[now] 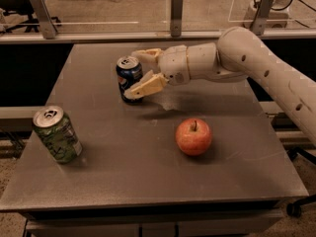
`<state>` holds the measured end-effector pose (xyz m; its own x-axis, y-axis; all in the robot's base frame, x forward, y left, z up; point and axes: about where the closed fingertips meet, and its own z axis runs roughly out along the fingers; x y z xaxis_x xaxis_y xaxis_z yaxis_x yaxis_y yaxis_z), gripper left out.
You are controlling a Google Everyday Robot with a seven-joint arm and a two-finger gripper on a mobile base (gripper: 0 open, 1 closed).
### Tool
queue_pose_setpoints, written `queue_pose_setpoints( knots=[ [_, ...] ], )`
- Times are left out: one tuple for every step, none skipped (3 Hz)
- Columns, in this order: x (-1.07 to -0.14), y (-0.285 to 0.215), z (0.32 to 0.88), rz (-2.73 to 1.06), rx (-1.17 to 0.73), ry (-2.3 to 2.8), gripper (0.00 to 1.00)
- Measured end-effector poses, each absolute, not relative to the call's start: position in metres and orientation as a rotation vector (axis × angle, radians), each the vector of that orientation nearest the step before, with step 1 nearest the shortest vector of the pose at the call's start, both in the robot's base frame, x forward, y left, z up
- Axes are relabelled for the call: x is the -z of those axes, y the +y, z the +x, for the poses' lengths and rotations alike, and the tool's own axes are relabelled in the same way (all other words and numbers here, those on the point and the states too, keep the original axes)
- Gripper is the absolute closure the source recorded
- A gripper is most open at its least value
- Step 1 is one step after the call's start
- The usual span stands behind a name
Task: Knock pepsi can over
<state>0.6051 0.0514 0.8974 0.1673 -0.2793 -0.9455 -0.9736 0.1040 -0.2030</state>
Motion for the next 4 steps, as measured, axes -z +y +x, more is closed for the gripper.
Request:
queue_pose_setpoints(
  knots=[
    [-0.896, 0.06, 0.601, -1.419, -0.868, 1.307, 0.0],
    [-0.883, 0.065, 0.599, -1.455, -0.883, 1.35, 0.0],
    [-0.883, 0.067, 0.599, -1.457, -0.887, 1.347, 0.18],
    [-0.883, 0.07, 0.598, -1.461, -0.891, 1.345, 0.42]
  ],
)
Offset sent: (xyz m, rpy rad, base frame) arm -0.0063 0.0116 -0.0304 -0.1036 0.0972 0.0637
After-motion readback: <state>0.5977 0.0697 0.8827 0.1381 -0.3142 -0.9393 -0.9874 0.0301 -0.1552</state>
